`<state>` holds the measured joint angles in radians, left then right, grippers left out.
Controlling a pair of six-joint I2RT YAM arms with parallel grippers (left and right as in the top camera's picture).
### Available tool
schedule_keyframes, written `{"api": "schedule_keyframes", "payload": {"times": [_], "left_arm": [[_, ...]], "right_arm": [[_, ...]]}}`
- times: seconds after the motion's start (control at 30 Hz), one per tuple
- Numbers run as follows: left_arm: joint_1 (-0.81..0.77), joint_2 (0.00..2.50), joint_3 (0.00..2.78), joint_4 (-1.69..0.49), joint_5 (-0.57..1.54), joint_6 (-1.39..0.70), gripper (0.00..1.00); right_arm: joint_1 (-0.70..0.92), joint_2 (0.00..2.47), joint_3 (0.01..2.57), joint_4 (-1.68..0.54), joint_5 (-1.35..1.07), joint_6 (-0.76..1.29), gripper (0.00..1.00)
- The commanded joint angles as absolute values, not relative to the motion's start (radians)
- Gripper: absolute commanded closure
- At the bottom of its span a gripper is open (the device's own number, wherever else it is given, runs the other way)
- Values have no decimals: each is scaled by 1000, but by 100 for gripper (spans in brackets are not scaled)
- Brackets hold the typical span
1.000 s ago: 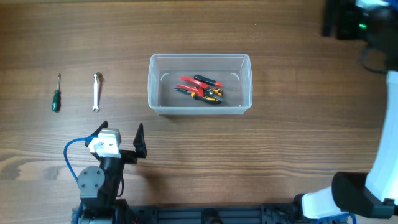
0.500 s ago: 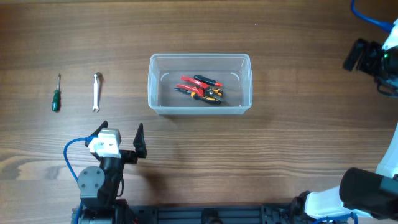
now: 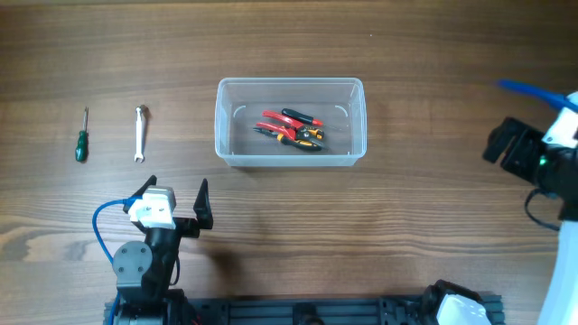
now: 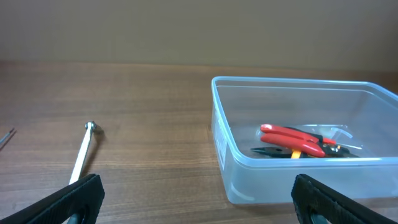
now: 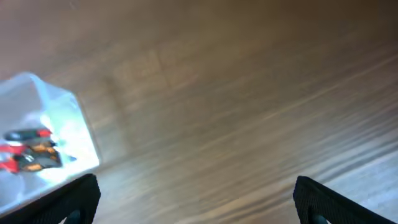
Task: Pack container
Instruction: 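Withdraw the right gripper to the right side of the table, then move the left gripper over the silver wrench at the left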
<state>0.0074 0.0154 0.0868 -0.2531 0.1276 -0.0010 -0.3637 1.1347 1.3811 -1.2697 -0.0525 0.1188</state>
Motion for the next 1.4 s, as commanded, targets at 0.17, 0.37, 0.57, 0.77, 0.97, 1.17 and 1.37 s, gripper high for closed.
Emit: {"api": "schedule_keyframes", "payload": {"times": [0.17,0.37,0.57,0.77,0.97,1.17,1.37], "left_arm": [[2,10,78,-247,141,15,0],[2,10,79,-250,175,-19,0],[2,10,79,-250,176,-206,0],[3,34,117,-302,231,-209,0],[5,238,264,-249,142,57,0],[8,659,682,-358,-234,240,0],[38,993,1005,-567,-155,256,0]], "right_arm": [[-368,1204,1327,-1272,-68,105,0],[-368,1264,1327,-1235,-68,105,0],[-368,1283,1327,-1212,-65,112,0],[-368,1283,1327,-1189,-65,107,0],[-368,1283,1327,-1173,-65,108,0],[-368,1283,1327,-1163,-64,107,0],[-368,1284,1327,-1163,-64,107,0]]}}
